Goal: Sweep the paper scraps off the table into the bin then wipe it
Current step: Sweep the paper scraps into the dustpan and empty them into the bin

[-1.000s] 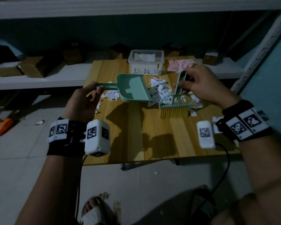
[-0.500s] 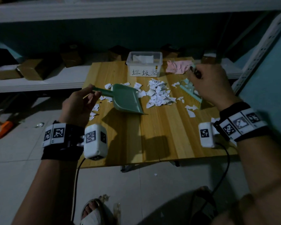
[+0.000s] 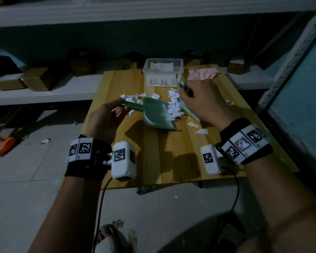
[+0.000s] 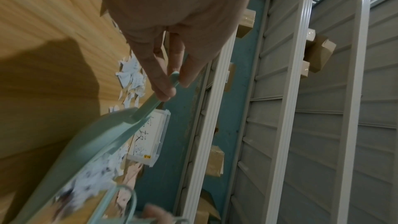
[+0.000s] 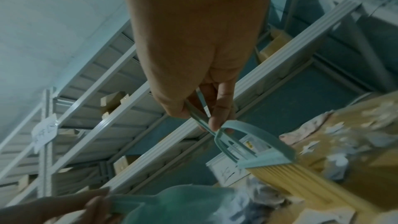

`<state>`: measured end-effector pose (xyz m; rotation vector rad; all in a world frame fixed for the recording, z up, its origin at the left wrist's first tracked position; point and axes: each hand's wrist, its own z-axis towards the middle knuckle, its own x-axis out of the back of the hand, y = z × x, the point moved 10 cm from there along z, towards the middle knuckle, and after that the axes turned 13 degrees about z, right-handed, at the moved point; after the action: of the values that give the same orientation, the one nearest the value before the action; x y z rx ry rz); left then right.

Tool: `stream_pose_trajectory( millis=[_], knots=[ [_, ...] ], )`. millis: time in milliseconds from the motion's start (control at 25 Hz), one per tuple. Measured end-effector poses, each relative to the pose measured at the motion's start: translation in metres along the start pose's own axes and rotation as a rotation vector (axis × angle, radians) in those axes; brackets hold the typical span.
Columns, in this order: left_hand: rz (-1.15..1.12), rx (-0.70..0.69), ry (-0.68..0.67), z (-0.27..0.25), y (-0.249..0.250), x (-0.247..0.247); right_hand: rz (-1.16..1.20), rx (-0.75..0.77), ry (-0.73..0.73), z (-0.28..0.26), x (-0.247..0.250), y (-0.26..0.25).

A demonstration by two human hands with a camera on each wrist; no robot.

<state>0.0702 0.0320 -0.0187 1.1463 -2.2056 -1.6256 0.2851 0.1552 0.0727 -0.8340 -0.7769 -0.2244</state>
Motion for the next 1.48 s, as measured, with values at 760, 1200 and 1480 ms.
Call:
stream_pose_trajectory(
  millis=[760, 1200, 1480],
  knots=[
    [-0.101, -0.018, -0.033, 0.013, -0.001, 0.003, 0.273, -0.019, 0.328, -0.001, 0.050, 0.006],
    [-0.260, 0.031, 0.076, 0.020, -0.003, 0.025, 0.302, -0.126, 0.561, -0.010, 0.106, 0.063],
    [-0.270, -0.085, 0.148, 0.007, 0.000, 0.000, 0.241, -0.209, 0.536, -0.013, 0.102, 0.067]
  ],
)
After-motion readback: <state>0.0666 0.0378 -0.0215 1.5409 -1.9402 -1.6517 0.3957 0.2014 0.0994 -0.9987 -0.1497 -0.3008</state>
